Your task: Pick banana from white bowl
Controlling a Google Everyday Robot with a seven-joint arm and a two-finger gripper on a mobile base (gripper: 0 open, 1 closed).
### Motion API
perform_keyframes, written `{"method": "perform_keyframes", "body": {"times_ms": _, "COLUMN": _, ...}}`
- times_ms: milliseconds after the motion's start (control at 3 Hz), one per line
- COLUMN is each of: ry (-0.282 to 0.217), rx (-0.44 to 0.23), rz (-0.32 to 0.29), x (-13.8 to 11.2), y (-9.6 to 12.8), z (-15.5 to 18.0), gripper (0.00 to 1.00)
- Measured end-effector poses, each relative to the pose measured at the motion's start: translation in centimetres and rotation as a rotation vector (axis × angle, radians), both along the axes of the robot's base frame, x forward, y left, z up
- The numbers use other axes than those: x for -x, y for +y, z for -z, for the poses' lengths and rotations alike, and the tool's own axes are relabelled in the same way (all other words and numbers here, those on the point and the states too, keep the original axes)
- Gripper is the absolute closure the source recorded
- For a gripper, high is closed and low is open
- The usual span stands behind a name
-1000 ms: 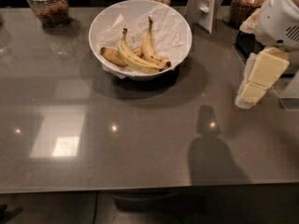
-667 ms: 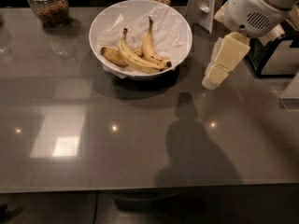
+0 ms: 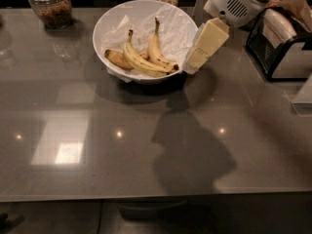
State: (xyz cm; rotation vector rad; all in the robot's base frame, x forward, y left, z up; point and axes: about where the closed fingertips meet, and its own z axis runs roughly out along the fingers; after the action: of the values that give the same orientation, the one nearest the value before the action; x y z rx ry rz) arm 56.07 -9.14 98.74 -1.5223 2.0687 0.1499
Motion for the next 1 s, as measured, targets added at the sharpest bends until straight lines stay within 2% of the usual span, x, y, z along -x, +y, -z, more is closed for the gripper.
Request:
{"method": "perform_keyframes", "body": {"times_ms": 333, "ry": -0.014, "rx": -0.075, "rz": 0.009, "x": -0.7, "y": 0.7, "z": 0.1, "gripper": 0.00}}
{"method": "perform_keyframes", "body": {"times_ms": 667, "ry": -0.014, "rx": -0.234, "rz": 0.004, "x": -2.4, "y": 3.4, "z": 0.7, "gripper": 0.00}}
{"method": "perform_keyframes", "body": {"times_ms": 1000, "ry": 0.008, "rx": -0.374, "rz": -0.007, "x": -4.2, "y": 6.3, "z": 1.3, "gripper": 0.00}}
